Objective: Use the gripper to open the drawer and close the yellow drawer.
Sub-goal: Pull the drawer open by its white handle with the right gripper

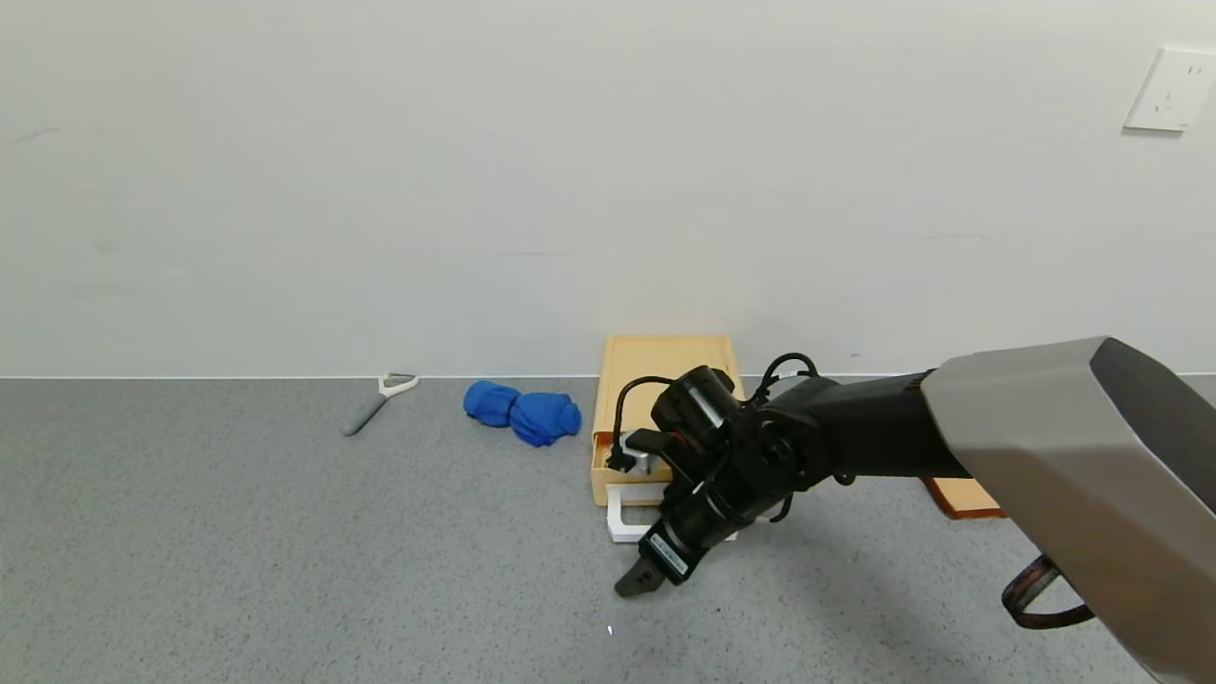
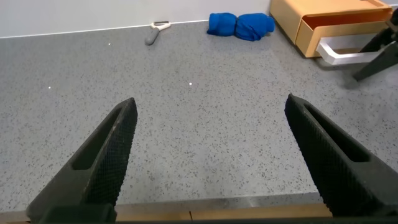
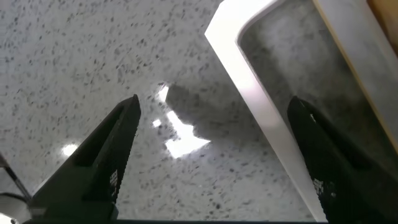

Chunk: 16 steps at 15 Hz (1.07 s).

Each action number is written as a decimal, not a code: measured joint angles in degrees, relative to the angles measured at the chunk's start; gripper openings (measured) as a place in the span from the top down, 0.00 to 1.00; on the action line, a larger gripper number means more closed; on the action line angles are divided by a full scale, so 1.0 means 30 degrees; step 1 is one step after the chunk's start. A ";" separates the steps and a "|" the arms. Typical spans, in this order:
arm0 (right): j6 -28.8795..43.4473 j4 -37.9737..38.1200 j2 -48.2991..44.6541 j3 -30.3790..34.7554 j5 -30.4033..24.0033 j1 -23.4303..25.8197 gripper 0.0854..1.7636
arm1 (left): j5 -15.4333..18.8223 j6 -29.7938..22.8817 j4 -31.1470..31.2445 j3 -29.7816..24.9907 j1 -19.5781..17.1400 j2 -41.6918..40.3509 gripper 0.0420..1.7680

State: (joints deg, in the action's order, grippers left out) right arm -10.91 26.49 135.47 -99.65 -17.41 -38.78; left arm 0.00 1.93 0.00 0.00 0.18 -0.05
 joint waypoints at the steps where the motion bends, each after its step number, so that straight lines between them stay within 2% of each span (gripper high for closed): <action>1: 0.0183 0.0008 -0.0191 0.0297 -0.0004 -0.0118 0.03 | 0.0000 0.0000 0.0000 0.0000 -0.0008 0.0000 0.03; 16: 0.2775 -0.0114 -0.1902 0.3198 0.0008 -0.1609 0.03 | 0.0000 -0.0008 0.0000 0.0000 0.0000 0.0000 0.03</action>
State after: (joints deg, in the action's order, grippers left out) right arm -2.58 26.15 129.77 -90.05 -17.38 -43.61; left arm 0.00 1.90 0.00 0.00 0.18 -0.05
